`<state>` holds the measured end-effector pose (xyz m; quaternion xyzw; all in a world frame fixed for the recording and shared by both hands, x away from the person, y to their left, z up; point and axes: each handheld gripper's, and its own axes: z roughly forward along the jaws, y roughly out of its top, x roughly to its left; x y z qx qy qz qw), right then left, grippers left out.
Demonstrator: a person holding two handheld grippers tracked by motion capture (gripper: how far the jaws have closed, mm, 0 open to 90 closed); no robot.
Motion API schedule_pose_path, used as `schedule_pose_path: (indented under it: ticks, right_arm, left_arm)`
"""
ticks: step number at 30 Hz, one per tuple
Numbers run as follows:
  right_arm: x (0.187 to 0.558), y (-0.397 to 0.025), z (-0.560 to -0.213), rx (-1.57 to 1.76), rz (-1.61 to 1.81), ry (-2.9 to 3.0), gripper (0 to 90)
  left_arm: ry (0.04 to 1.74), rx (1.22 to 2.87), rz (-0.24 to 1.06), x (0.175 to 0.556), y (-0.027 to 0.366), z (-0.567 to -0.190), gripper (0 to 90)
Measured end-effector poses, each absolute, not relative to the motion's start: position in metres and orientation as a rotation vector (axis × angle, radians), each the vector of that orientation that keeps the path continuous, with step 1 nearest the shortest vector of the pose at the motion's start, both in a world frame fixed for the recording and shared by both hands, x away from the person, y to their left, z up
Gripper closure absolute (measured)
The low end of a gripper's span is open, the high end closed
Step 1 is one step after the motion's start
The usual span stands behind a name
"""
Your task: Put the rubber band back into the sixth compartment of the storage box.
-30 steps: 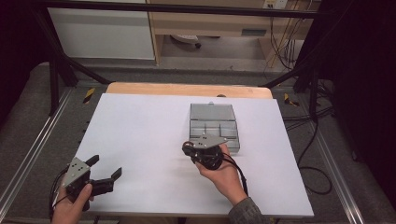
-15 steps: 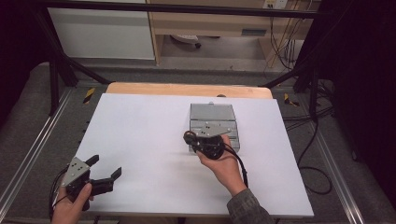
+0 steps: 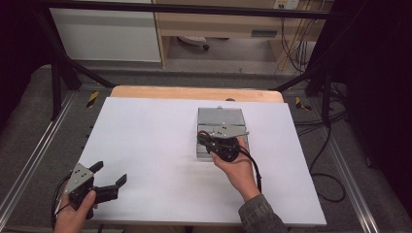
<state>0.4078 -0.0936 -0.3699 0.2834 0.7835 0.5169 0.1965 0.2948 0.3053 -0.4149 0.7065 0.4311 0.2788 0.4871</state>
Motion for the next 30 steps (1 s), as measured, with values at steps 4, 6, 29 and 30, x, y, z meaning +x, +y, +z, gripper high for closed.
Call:
schedule_pose_path:
  ticks: [4, 6, 29, 30]
  right_arm:
    - [0.41, -0.099, -0.37, 0.82, 1.447, 2.176, 84.4]
    - [0.41, -0.101, -0.37, 0.826, 1.447, 2.172, 84.3]
    - [0.417, -0.139, -0.369, 0.944, 1.436, 2.076, 84.4]
    - [0.417, -0.141, -0.368, 0.948, 1.435, 2.074, 84.3]
  left_arm:
    - [1.049, 1.717, 0.676, 0.295, 0.305, -0.415, 4.2]
    - [1.048, 1.719, 0.676, 0.295, 0.305, -0.415, 4.2]
    - [1.058, 1.716, 0.679, 0.295, 0.306, -0.415, 4.2]
    - [1.058, 1.715, 0.678, 0.295, 0.306, -0.415, 4.2]
